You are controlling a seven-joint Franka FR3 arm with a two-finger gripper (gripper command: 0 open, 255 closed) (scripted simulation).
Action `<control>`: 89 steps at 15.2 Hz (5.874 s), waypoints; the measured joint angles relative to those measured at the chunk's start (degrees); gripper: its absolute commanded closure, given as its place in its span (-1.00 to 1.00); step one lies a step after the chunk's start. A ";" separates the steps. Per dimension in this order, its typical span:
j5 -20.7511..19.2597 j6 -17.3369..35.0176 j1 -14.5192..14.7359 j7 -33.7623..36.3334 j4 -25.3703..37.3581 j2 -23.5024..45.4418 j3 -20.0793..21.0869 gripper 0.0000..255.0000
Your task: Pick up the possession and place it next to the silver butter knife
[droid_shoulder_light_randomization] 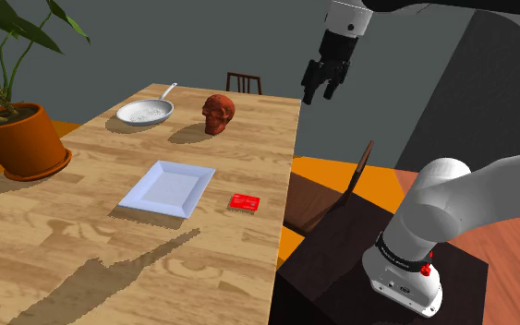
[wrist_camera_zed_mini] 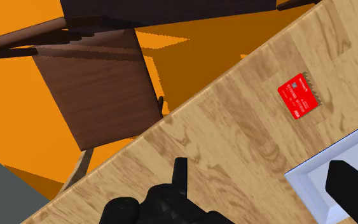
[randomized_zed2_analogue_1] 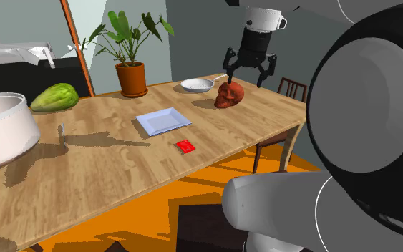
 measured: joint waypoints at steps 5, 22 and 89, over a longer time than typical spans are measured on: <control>0.97 7.96 1.79 -2.28 -6.55 -1.46 1.05 -1.00; 9.59 61.62 17.00 -15.15 -30.46 11.38 8.18 -1.00; -37.85 62.77 13.86 30.33 17.67 59.31 28.75 1.00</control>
